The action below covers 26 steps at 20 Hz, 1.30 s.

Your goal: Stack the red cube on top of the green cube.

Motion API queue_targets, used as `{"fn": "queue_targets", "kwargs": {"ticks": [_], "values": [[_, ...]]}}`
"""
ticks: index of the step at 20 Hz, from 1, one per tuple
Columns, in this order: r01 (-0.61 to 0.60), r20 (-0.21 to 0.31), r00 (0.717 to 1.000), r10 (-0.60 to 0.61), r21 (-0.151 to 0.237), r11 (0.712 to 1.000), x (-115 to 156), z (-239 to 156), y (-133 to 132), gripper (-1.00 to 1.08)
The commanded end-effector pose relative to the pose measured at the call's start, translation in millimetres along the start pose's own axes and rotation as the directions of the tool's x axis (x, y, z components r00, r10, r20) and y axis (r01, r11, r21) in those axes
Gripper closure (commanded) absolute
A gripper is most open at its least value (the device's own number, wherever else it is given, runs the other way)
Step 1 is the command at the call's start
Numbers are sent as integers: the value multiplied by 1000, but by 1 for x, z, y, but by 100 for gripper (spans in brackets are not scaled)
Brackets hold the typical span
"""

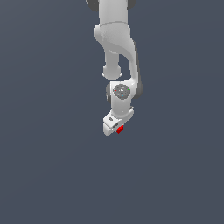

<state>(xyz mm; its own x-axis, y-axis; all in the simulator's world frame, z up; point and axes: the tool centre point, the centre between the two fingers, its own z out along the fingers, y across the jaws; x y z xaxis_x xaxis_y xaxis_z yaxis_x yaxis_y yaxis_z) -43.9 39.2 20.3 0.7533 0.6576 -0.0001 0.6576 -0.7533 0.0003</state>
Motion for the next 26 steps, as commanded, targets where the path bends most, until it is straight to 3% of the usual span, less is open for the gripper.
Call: {"fn": "queue_targets", "kwargs": {"ticks": [1, 8, 19, 26], "values": [[0, 0, 1000, 0, 0, 1000, 0, 0, 0, 108], [0, 0, 1000, 0, 0, 1000, 0, -14, 0, 108], [1, 0, 1000, -1, 0, 1000, -1, -80, -1, 108], [1, 0, 1000, -1, 0, 1000, 0, -97, -1, 108]]}}
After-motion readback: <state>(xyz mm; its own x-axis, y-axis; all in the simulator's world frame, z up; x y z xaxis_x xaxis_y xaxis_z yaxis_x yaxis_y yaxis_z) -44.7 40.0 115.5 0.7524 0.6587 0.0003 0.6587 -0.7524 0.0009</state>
